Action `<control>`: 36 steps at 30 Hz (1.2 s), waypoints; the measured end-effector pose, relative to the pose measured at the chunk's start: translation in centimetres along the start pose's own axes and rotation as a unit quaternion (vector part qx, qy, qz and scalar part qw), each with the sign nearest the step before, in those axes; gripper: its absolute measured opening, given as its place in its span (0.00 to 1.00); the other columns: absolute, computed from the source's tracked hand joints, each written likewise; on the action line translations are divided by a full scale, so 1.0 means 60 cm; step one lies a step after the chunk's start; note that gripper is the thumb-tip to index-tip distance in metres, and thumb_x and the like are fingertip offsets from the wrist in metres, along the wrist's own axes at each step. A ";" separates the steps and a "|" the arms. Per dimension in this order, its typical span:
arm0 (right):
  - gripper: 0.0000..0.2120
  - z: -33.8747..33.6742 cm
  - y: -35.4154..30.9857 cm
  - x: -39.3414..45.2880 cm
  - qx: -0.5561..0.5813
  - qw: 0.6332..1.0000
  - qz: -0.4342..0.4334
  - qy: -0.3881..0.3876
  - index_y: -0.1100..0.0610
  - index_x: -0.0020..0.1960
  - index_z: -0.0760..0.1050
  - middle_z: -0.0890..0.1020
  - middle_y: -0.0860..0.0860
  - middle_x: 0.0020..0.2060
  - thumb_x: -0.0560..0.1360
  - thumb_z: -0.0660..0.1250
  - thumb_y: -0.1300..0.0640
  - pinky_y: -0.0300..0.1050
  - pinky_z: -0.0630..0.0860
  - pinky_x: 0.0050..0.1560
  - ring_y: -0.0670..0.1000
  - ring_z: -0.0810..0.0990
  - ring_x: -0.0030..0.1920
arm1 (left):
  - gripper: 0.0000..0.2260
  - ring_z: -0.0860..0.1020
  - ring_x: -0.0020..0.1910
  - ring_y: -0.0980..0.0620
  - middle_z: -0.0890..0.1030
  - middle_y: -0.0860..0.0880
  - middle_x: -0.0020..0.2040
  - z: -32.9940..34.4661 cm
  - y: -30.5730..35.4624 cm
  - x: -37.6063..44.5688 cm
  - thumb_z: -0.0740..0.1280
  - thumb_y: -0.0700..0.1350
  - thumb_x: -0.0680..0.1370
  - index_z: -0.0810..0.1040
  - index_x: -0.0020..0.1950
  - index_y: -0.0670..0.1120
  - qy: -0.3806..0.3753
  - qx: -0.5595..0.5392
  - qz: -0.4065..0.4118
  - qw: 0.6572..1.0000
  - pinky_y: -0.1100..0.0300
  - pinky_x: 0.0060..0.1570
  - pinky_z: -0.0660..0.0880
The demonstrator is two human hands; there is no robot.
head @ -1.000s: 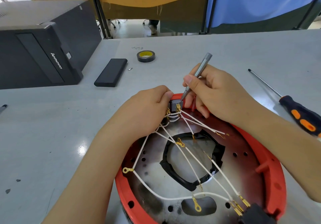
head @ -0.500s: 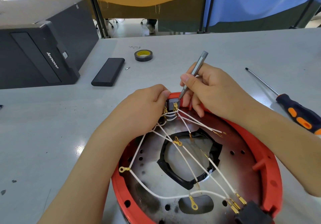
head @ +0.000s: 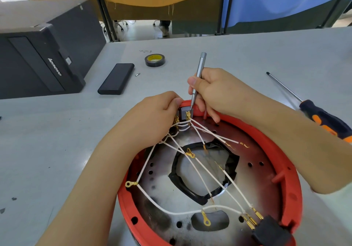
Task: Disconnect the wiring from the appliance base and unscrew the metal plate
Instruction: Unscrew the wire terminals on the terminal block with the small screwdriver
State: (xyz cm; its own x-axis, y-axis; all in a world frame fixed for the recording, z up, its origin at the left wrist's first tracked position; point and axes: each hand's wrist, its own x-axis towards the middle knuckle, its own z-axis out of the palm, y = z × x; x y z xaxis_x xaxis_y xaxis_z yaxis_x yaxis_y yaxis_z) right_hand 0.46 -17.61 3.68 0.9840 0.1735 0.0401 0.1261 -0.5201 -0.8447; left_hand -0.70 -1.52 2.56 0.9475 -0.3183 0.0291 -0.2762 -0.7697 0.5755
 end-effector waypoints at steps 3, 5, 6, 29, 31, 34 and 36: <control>0.12 0.004 0.001 -0.014 -0.030 0.997 -0.048 0.049 0.53 0.42 0.71 0.75 0.49 0.25 0.81 0.55 0.51 0.43 0.71 0.33 0.44 0.70 0.17 | 0.12 0.74 0.40 0.57 0.77 0.54 0.39 0.000 0.001 -0.001 0.52 0.53 0.82 0.75 0.51 0.54 0.003 -0.005 -0.001 1.000 0.60 0.43 0.71; 0.11 0.005 0.004 -0.023 0.003 0.994 -0.077 0.078 0.52 0.41 0.70 0.74 0.46 0.24 0.81 0.56 0.53 0.39 0.69 0.30 0.43 0.71 0.19 | 0.13 0.75 0.41 0.56 0.78 0.53 0.40 -0.001 0.001 -0.002 0.52 0.53 0.82 0.75 0.51 0.54 0.003 -0.009 0.001 1.000 0.57 0.45 0.72; 0.11 0.004 0.005 -0.026 0.024 0.993 -0.083 0.083 0.52 0.41 0.70 0.73 0.46 0.23 0.81 0.56 0.53 0.37 0.67 0.27 0.43 0.70 0.18 | 0.13 0.75 0.41 0.55 0.78 0.52 0.40 -0.001 0.001 -0.002 0.52 0.53 0.82 0.75 0.51 0.53 0.003 -0.011 0.002 1.000 0.55 0.46 0.72; 0.14 0.008 -0.012 -0.001 -0.082 0.995 -0.030 0.043 0.53 0.40 0.70 0.75 0.49 0.26 0.81 0.55 0.50 0.47 0.75 0.29 0.48 0.68 0.16 | 0.12 0.72 0.34 0.58 0.74 0.55 0.33 0.001 -0.001 0.000 0.53 0.53 0.82 0.75 0.50 0.54 0.009 -0.013 0.000 1.000 0.60 0.34 0.66; 0.13 0.009 -0.009 -0.005 -0.084 0.994 -0.041 0.060 0.52 0.40 0.70 0.74 0.46 0.26 0.81 0.55 0.50 0.46 0.73 0.28 0.45 0.68 0.16 | 0.12 0.72 0.35 0.58 0.74 0.55 0.34 0.002 -0.001 0.000 0.52 0.53 0.82 0.75 0.50 0.55 0.006 -0.011 0.000 1.000 0.59 0.35 0.66; 0.12 0.008 0.001 -0.015 -0.032 0.994 -0.064 0.083 0.51 0.40 0.70 0.74 0.46 0.24 0.81 0.57 0.51 0.37 0.67 0.28 0.41 0.71 0.19 | 0.12 0.73 0.37 0.57 0.75 0.54 0.36 0.001 -0.001 0.000 0.52 0.53 0.82 0.75 0.50 0.55 0.002 -0.005 0.002 1.000 0.59 0.37 0.69; 0.12 0.007 0.004 -0.020 0.035 0.993 -0.067 0.090 0.52 0.40 0.70 0.73 0.47 0.22 0.81 0.57 0.53 0.34 0.67 0.24 0.43 0.69 0.17 | 0.12 0.73 0.38 0.57 0.75 0.54 0.36 -0.001 -0.001 -0.001 0.52 0.54 0.82 0.75 0.49 0.54 0.003 -0.004 0.003 1.000 0.58 0.40 0.70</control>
State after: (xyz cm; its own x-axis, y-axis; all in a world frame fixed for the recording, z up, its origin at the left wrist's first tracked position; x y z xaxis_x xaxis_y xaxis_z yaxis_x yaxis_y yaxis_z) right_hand -0.74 -17.57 3.21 0.9661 0.0823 0.2447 0.2554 -0.4420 -0.8599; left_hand -0.72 -1.43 2.56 0.9471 -0.3187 0.0371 -0.2799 -0.7641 0.5812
